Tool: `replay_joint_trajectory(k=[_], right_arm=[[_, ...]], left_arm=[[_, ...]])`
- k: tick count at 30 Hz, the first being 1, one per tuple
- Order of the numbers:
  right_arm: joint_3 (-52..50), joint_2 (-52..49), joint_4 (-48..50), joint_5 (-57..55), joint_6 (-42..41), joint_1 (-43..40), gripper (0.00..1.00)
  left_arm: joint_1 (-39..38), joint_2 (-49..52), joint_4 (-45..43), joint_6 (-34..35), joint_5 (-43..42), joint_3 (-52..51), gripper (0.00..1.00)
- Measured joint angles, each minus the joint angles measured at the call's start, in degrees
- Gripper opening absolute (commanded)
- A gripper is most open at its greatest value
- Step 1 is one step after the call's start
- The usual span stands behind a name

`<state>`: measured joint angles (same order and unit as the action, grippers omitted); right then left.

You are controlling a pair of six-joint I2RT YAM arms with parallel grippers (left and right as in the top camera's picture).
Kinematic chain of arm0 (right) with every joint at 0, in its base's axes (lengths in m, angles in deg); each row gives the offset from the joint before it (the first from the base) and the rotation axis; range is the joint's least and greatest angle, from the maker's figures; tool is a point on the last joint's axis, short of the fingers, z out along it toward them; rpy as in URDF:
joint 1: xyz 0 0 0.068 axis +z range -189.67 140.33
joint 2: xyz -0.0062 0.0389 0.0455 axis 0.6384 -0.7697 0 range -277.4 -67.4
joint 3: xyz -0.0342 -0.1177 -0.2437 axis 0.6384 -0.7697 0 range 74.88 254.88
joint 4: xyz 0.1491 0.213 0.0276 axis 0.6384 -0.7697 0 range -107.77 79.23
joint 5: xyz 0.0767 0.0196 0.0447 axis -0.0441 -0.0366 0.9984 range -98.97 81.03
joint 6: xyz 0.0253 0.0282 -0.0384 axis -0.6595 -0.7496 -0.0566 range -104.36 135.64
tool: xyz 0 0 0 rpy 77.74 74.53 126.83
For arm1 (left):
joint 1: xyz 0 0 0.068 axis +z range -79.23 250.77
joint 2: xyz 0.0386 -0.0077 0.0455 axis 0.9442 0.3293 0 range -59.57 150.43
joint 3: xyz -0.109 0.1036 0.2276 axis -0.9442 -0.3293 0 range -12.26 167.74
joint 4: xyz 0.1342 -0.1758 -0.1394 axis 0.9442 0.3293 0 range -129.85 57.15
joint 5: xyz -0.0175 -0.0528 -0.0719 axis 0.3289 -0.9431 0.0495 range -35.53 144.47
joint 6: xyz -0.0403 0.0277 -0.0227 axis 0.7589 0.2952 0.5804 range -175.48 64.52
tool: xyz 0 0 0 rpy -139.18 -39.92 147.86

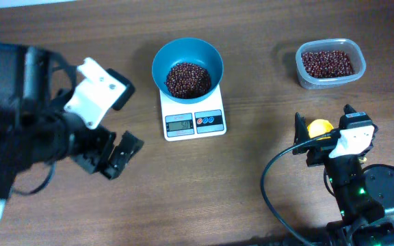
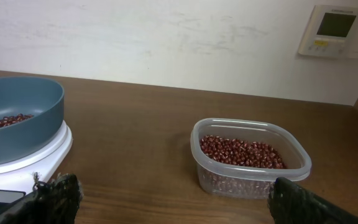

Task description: Scoop item into bowl and weigh 50g on scale

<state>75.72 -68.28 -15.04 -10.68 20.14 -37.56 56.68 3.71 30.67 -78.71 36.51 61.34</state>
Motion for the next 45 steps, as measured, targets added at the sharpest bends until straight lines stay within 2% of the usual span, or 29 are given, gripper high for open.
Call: replay_joint_trajectory(k=[5, 9, 14, 19, 30, 34, 42, 45], right_arm=[[0.0, 0.0, 0.0, 0.0, 0.0, 0.0, 0.99], [0.0, 0.1, 0.0, 0.0, 0.0, 0.0, 0.99], [0.0, 0.2, 0.0, 0.0, 0.0, 0.0, 0.99], [0.0, 0.2, 0.0, 0.0, 0.0, 0.0, 0.99], [0.0, 0.2, 0.0, 0.0, 0.0, 0.0, 0.99], [0.0, 0.2, 0.0, 0.0, 0.0, 0.0, 0.99], [0.0, 0.2, 0.0, 0.0, 0.0, 0.0, 0.99], [0.0, 0.2, 0.0, 0.0, 0.0, 0.0, 0.99]], left_arm=[[0.0, -18.5, 0.0, 12.3, 8.5, -0.9, 0.99], [0.0, -31.2, -2.0, 16.0, 14.0, -6.7, 0.99], [0.0, -45.2, -6.5, 17.1, 17.3, -16.0, 0.99], [0.0, -49.9, -13.2, 21.0, 22.4, -25.0, 0.99], [0.0, -58.8, -14.1, 24.5, 28.8, -29.1, 0.99], [0.0, -58.9, -20.4, 26.4, 31.1, -33.9, 0.99], [0.0, -58.9, -48.8, 27.2, 27.3, -57.4, 0.99], [0.0, -58.9, -57.9, 23.4, 25.2, -64.2, 0.99]])
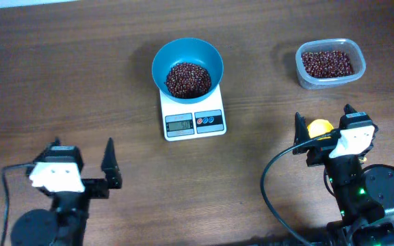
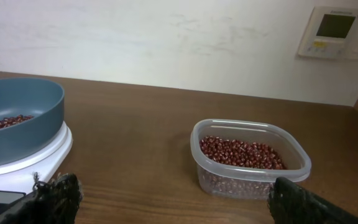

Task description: Scoop item into bowl and weigh 50g on scale

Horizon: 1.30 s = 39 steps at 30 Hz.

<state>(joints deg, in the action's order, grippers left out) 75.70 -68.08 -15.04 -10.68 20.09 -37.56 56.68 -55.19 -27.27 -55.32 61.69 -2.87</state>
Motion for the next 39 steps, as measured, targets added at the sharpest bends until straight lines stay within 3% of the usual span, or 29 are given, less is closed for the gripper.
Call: replay_joint_trajectory(k=[3, 7, 11, 16, 22, 39], right_arm=[[0.0, 0.0, 0.0, 0.0, 0.0, 0.0, 0.99], [0.0, 0.0, 0.0, 0.0, 0.0, 0.0, 0.99], [0.0, 0.0, 0.0, 0.0, 0.0, 0.0, 0.99], [0.0, 0.0, 0.0, 0.0, 0.0, 0.0, 0.99], [0.0, 0.0, 0.0, 0.0, 0.0, 0.0, 0.99], [0.0, 0.0, 0.0, 0.0, 0.0, 0.0, 0.99]], left_arm=[[0.0, 0.0, -1.7, -2.5, -0.8, -1.9, 0.99], [0.1, -1.9, 3.8, -3.6, -0.5, -2.1, 0.99], [4.9, -3.5, 4.2, -3.8, -1.4, -2.3, 0.99], [11.8, -3.6, -3.5, -3.8, -4.9, -6.0, 0.99], [11.1, -3.6, -11.0, -2.8, -8.1, -8.5, 0.99], [11.0, -1.9, -8.1, -3.8, -9.0, -8.6, 0.99]])
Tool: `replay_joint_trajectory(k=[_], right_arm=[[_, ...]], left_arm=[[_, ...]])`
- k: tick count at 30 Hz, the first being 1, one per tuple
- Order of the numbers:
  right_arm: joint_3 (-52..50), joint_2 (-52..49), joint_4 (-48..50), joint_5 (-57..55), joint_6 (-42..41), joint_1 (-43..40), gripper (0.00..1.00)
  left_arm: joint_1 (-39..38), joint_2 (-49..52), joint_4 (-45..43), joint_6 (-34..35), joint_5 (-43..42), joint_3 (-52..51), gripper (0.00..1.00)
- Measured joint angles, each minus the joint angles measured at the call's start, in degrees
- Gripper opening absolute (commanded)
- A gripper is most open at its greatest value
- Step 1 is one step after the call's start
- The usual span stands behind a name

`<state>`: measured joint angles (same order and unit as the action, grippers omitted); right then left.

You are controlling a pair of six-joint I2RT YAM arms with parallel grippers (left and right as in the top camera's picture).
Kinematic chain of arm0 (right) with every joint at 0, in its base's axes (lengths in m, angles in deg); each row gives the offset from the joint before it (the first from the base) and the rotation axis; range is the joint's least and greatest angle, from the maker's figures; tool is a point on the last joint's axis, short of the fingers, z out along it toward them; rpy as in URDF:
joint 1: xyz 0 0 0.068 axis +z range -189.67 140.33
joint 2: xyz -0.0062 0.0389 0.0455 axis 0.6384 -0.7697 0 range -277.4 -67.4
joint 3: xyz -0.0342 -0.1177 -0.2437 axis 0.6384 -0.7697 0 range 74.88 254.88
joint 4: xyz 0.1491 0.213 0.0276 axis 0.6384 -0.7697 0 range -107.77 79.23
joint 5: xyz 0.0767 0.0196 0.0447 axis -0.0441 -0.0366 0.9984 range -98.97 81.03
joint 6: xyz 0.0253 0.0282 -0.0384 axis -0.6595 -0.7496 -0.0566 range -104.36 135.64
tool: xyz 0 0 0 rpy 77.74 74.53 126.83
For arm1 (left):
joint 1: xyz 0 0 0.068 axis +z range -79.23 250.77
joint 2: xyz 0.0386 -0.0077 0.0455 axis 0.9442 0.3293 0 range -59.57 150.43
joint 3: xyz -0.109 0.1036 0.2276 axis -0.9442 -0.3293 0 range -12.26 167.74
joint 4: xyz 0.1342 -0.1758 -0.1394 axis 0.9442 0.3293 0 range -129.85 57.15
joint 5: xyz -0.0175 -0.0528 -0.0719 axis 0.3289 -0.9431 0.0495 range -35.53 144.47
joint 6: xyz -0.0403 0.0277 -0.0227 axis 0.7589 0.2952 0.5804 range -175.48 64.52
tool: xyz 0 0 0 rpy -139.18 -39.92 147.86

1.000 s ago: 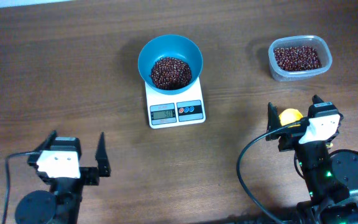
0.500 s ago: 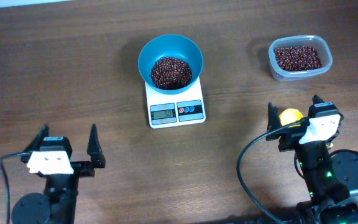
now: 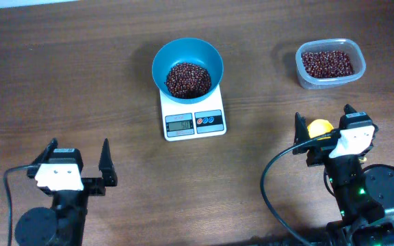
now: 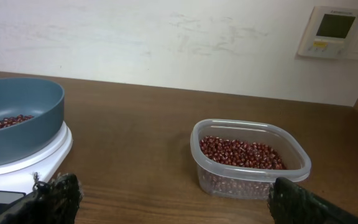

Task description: Scoop item into bowl and weigh 50g on scale

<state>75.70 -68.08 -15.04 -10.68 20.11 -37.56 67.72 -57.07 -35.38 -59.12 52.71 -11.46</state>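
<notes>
A blue bowl (image 3: 187,67) holding red beans (image 3: 187,78) sits on a white scale (image 3: 193,117) at the table's middle back; the bowl (image 4: 14,115) also shows at the left of the right wrist view. A clear tub of red beans (image 3: 330,63) stands at the back right, and the tub (image 4: 248,159) is straight ahead of the right wrist camera. My right gripper (image 3: 322,128) rests open near the front right, nothing between its fingertips (image 4: 55,194). My left gripper (image 3: 78,162) stands open at the front left, far from the scale.
A yellow object (image 3: 319,127) lies under the right gripper. A black cable (image 3: 272,191) loops beside the right arm's base. Behind the table are a white wall and a wall panel (image 4: 335,31).
My left arm has shifted slightly at the front left, its open fingers now a little nearer the table's front edge. The right arm, bowl, scale and tub are unchanged.
My left arm was raised close under the overhead camera, left of the scale. Then it sat low at the front left with its gripper open, and it has settled there. The right gripper stayed open at the front right throughout.
</notes>
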Motion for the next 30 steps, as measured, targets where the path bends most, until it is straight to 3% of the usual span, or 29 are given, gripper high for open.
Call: replay_joint_trajectory(k=[6, 30], right_arm=[[0.0, 0.0, 0.0, 0.0, 0.0, 0.0, 0.99], [0.0, 0.0, 0.0, 0.0, 0.0, 0.0, 0.99]], left_arm=[[0.0, 1.1, 0.0, -2.7, 0.3, 0.0, 0.99], [0.0, 0.3, 0.1, -2.8, 1.3, 0.0, 0.99]])
